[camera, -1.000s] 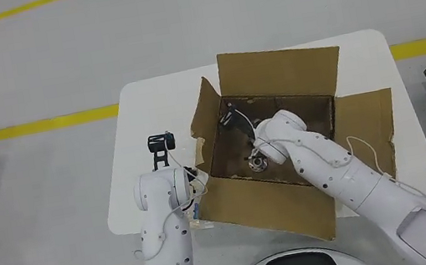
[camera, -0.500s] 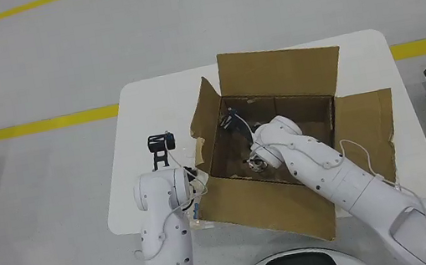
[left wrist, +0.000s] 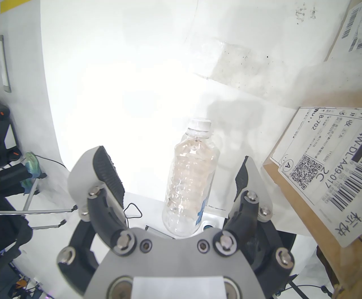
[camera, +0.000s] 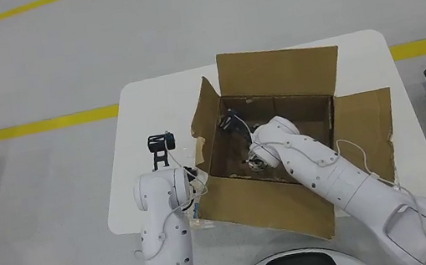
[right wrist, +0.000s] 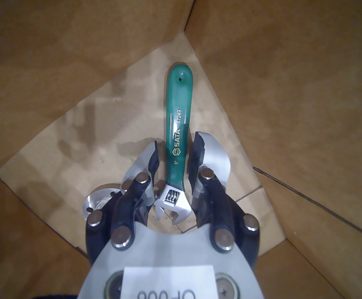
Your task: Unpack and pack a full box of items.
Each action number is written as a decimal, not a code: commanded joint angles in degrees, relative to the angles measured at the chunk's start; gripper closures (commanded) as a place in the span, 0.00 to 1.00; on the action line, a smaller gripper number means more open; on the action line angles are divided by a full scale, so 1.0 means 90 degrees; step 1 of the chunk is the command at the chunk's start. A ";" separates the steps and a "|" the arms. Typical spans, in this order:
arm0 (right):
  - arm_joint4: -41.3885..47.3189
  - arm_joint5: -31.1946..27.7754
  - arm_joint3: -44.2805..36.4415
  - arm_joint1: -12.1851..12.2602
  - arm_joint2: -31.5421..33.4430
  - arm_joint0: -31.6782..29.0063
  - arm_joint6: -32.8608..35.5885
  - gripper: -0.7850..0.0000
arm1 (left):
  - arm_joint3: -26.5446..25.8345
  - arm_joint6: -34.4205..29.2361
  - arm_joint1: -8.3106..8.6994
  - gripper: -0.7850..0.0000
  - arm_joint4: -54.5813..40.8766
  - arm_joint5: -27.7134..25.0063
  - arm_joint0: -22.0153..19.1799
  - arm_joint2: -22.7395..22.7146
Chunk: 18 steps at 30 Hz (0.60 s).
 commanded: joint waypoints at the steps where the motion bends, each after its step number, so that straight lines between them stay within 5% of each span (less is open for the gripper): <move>1: -0.0019 -0.0002 -0.0006 -0.0008 0.0011 0.0007 0.0000 0.67 | 0.0000 0.0000 0.0000 0.00 0.0000 0.0000 0.0000 0.0000; 7: -0.0089 -0.0002 0.0011 -0.0028 0.0060 -0.0001 0.0009 0.79 | 0.0000 0.0000 0.0000 0.00 0.0000 0.0000 0.0000 0.0000; 11: -0.0177 0.0071 0.0002 -0.0047 0.0064 -0.0025 0.0042 1.00 | 0.0000 0.0000 0.0000 0.00 0.0000 0.0000 0.0000 0.0000; 18: -0.0224 0.0067 -0.0004 -0.0050 0.0177 -0.0058 0.0046 1.00 | 0.0000 0.0000 0.0000 0.00 0.0000 0.0000 0.0000 0.0000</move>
